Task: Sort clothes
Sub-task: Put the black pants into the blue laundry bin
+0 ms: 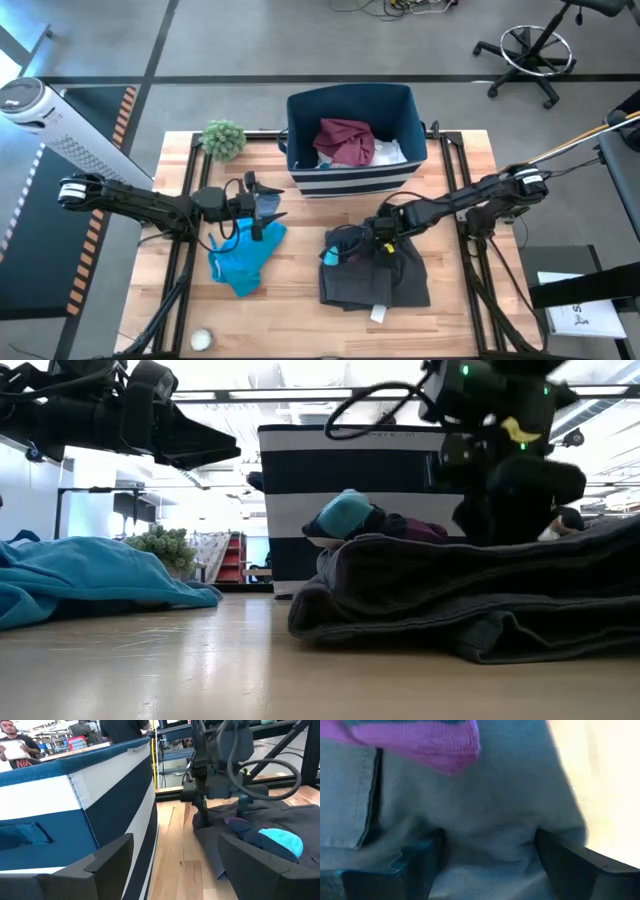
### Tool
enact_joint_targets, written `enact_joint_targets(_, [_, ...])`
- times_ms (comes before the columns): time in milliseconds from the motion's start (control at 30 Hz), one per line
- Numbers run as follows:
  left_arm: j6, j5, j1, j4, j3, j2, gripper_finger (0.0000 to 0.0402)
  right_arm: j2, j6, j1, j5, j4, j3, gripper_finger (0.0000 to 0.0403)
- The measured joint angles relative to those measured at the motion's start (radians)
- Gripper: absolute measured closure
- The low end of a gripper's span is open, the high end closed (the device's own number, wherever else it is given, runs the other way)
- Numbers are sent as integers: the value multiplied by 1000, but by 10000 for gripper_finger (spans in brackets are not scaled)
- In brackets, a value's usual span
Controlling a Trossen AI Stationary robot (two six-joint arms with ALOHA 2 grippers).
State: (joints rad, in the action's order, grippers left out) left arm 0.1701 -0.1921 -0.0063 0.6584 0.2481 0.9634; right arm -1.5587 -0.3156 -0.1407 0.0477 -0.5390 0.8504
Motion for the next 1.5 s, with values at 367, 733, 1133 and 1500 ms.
enact_joint_targets(367, [0, 0, 0, 1, 0, 0, 131, -56, -31, 14, -21, 62, -46, 303])
enact_joint_targets(733, [-1, 0, 0, 0, 0, 0, 141, -25, -34, -64, 105, -289, 245, 393])
enact_joint_targets(1133, [-5, 0, 0, 5, 0, 0, 130, -29, -24, -183, 263, -534, 676, 394])
enact_joint_targets(1500, [-7, 0, 0, 7, 0, 0, 134, -29, 94, -206, 430, -593, 895, 396])
